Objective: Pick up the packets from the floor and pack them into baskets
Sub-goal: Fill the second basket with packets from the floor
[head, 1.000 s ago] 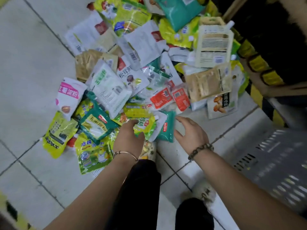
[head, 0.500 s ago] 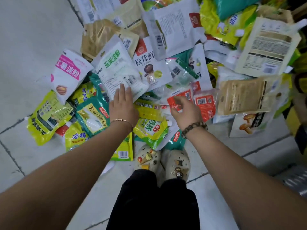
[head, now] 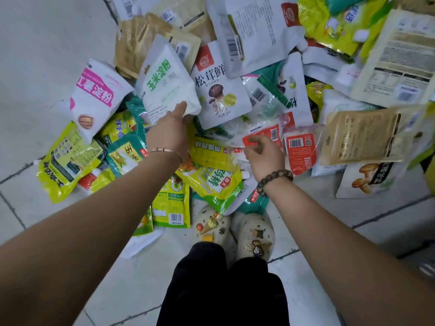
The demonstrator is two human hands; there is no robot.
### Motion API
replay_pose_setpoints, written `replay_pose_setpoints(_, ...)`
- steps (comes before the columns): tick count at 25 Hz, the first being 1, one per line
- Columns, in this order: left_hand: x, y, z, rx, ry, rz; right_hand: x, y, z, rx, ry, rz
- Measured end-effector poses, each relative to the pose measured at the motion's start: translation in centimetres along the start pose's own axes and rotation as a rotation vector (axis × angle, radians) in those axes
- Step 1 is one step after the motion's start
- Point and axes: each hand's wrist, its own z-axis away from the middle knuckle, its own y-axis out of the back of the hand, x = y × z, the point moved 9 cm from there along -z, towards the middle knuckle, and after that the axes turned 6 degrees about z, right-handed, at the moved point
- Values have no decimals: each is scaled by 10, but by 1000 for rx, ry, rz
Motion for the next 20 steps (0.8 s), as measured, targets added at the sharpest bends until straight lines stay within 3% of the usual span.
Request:
replay_pose_setpoints(2,5,27,27,98,-17,174,2,-10,5,-74,-87,-140)
replay_pose_setpoints(5,16,57,74,238,-94,698,3,-42,26,-428,-378,-468)
replay_pose_setpoints(7,14,53,94,216,-20,932,-9,-57,43,-639,-437,-729)
replay_pose_setpoints(9,13,30,105,149,121,1146,-21,-60,46,-705,-390,-938)
replay_pose_setpoints(12,35,-6,116,-49,205,1435,-15,-50,38,-615,-378,-1079)
replay_pose_setpoints(14,59,-15,122,-186,96,1451,-2,-34,29,-516,-369,-1082)
replay_pose_setpoints(17,63,-21,114,-309,-38,1350,26,-8,20,-416,-383,-1087)
replay_pose_setpoints(20,37,-42,86,-295,43,1045,62,20,5,-202,-406,-1049)
